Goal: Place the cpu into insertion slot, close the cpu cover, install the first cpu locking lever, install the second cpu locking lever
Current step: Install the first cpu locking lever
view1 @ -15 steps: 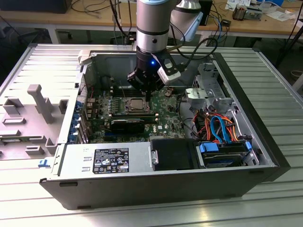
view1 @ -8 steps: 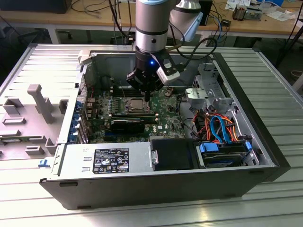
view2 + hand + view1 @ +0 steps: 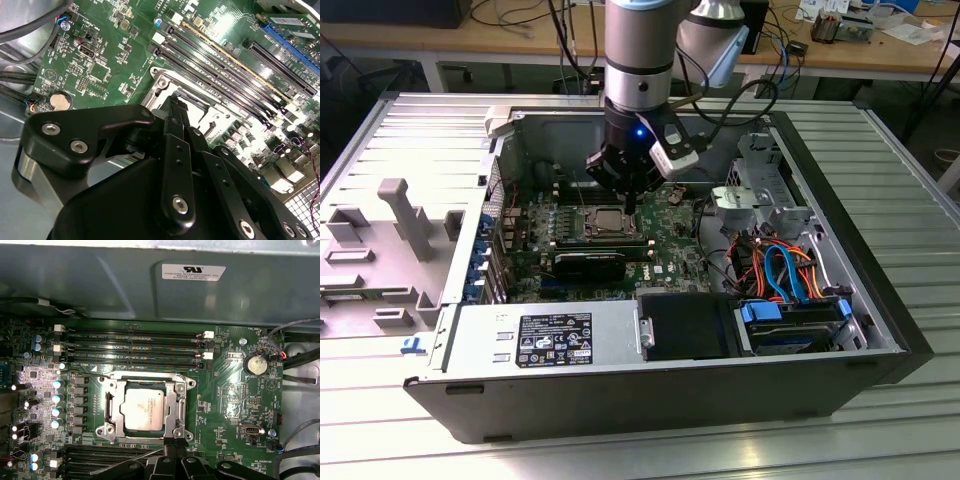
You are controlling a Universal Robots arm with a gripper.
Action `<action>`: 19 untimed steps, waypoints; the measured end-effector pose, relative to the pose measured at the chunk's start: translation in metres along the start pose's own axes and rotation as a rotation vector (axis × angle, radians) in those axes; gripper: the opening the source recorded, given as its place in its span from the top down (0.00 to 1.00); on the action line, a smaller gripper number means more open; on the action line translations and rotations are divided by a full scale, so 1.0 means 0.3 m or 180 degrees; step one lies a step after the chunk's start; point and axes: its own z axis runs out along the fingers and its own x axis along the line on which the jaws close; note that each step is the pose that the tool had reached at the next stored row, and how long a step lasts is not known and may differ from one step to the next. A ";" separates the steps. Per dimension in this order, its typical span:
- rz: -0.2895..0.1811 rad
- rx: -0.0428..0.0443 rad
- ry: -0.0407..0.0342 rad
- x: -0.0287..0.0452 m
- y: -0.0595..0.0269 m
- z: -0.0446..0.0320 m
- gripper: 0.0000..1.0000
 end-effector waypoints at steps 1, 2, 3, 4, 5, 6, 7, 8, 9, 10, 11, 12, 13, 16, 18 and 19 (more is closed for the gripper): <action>0.0000 0.0000 0.0000 0.001 0.000 0.000 0.89; 0.0000 0.0000 0.0000 0.003 0.000 0.000 0.89; 0.0000 0.0000 0.0000 0.005 0.000 0.000 0.89; 0.0000 0.0000 0.0000 0.007 0.000 0.000 0.89; 0.0000 0.0000 0.0000 0.008 0.000 0.000 0.89; 0.0000 0.0000 0.0000 0.012 0.001 0.000 0.89; 0.0000 0.0000 0.0000 0.015 0.001 0.000 0.89; 0.0000 0.0000 -0.0001 0.018 0.001 0.000 0.89; 0.0000 0.0000 -0.0001 0.020 0.001 0.000 0.89; -0.0001 0.0000 -0.0001 0.022 0.001 0.000 0.89; -0.0001 0.0000 -0.0001 0.024 0.001 0.000 0.89; 0.0000 0.0000 -0.0001 0.027 0.001 0.000 0.89; 0.0000 0.0000 -0.0001 0.029 0.002 0.000 0.89; 0.0000 0.0000 -0.0001 0.038 0.002 0.000 0.89; 0.0000 0.0000 -0.0001 0.045 0.002 0.000 0.89; 0.0000 0.0000 -0.0001 0.048 0.002 0.000 0.89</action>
